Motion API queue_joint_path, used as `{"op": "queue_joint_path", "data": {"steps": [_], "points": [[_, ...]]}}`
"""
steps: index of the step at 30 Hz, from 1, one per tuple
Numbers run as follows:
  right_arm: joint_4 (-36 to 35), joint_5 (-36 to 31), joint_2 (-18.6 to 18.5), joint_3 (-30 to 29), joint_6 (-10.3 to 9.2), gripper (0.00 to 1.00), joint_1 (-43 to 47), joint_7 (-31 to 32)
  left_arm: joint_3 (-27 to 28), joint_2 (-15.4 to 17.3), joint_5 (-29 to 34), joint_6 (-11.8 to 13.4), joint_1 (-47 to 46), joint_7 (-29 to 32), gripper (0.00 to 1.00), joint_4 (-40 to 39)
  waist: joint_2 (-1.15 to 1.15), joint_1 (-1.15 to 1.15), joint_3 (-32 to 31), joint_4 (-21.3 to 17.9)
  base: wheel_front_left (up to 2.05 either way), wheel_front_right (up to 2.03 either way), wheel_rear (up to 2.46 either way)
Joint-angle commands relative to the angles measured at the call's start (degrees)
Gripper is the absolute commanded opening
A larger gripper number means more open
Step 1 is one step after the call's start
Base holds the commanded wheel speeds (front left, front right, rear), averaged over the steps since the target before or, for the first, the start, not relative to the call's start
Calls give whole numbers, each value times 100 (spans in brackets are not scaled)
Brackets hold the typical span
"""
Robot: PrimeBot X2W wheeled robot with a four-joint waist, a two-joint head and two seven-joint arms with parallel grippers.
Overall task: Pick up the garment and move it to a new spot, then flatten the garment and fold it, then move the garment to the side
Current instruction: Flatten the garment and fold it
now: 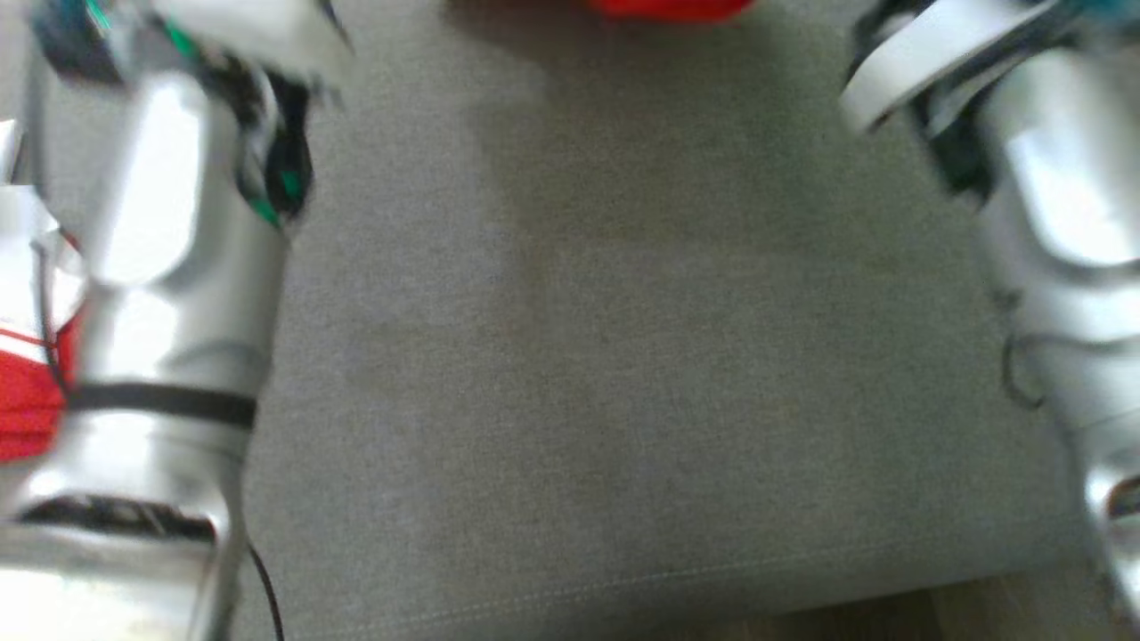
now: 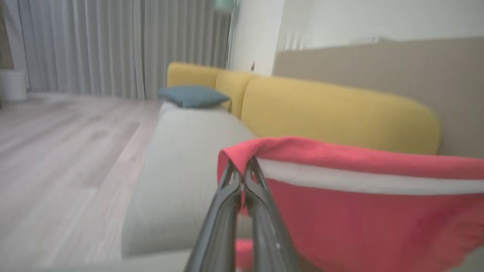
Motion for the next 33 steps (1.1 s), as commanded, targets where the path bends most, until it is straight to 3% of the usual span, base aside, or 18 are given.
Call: {"op": "queue_joint_path", "data": {"steps": [1, 9, 17, 25, 33], "points": [[123, 24, 171, 166, 20, 0, 85, -119, 219, 108, -48, -34, 107, -26, 0, 23, 0, 0, 87, -4, 0, 0, 0], [1514, 709, 681, 1005, 20, 0, 966, -397, 562, -176, -154, -150, 1377, -29, 0, 710, 0, 0, 199, 18, 0, 0, 0], [1165, 1376, 551, 1197, 20, 0, 2037, -562, 899, -217, 117, -200, 2690, -30, 0, -104, 0, 0, -134, 66, 0, 0, 0], [-441, 1412, 71, 665, 20, 0, 3938, -540, 1129, -74, 403, -271, 4536, -30, 0, -1333, 0, 0, -645, 146, 0, 0, 0], [-2703, 860, 103, -503, 20, 0, 6176, 619, 1157, -59, 259, -33, 6186, 479, 0, -2683, 0, 0, -971, 267, 0, 0, 0]]}}
